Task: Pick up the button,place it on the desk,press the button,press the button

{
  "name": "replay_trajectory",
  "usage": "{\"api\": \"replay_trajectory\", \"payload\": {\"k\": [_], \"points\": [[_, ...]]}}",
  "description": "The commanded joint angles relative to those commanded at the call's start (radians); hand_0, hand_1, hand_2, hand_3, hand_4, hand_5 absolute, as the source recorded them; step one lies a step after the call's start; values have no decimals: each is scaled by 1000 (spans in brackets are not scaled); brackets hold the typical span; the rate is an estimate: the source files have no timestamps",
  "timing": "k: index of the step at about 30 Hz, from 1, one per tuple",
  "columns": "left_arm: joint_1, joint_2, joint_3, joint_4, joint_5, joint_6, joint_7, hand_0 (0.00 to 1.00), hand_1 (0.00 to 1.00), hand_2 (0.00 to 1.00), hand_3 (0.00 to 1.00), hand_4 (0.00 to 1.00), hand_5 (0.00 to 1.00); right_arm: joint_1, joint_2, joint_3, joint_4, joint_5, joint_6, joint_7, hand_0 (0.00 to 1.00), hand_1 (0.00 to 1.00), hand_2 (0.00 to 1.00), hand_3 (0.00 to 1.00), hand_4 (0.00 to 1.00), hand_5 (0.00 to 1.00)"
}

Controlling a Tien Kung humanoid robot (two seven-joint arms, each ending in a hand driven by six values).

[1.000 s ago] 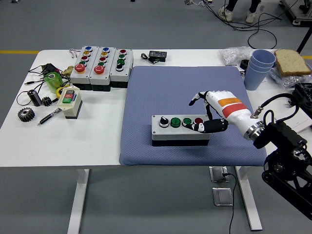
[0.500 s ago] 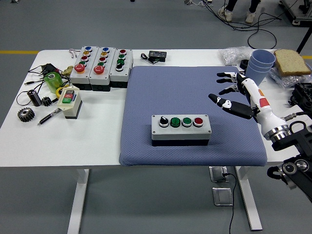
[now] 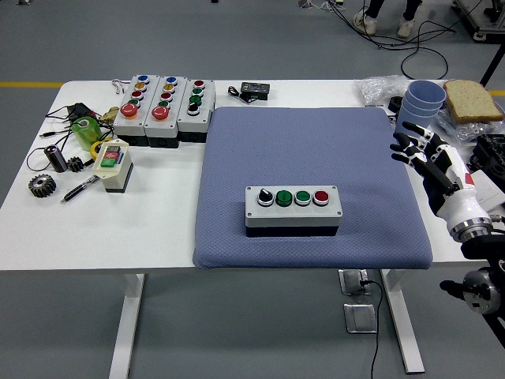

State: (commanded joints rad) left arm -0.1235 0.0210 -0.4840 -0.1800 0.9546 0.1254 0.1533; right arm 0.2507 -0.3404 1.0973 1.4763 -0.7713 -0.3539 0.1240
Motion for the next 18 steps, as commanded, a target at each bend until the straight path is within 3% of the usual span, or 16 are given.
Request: {"api": "replay_trajectory", "payload": {"k": [18], "points": [[5,-2,-13,0,12,-1,2,625,658,680,594,343,649,-7,3,-11,1,-6,10,-7,696,637,697,701,817,318]]}}
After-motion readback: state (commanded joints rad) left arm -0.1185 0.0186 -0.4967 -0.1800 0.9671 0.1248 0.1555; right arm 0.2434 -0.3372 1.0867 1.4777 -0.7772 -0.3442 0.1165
